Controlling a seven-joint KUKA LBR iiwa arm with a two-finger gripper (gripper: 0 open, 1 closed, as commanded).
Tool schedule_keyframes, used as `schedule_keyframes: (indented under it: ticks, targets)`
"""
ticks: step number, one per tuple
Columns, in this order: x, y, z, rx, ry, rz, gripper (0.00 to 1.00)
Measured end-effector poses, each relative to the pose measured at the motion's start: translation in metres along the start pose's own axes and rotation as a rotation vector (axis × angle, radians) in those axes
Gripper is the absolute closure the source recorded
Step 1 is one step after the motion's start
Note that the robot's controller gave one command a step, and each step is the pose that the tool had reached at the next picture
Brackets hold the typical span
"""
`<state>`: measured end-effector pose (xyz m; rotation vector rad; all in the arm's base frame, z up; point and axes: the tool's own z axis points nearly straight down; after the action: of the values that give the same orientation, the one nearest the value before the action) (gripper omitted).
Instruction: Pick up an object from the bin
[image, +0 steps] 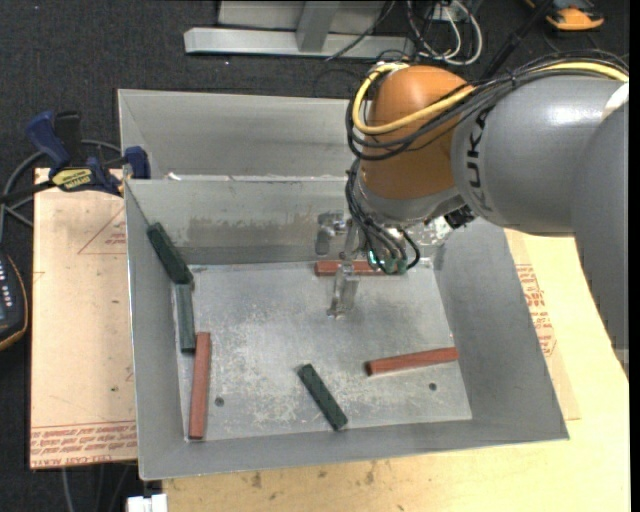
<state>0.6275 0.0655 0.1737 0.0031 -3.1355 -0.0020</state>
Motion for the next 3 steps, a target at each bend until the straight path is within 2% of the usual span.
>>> schedule_keyframes:
  ticks: [1,2,3]
  targets:
    - [-0.018,-0.098,0.107,0.002,-0.007,0.011,0.0]
    - [-0.029,-0.085,0.102,0.0,-0.01,0.051,0.0]
    - [-0.031,-0.086,0.1,-0.001,-0.016,0.053,1.0]
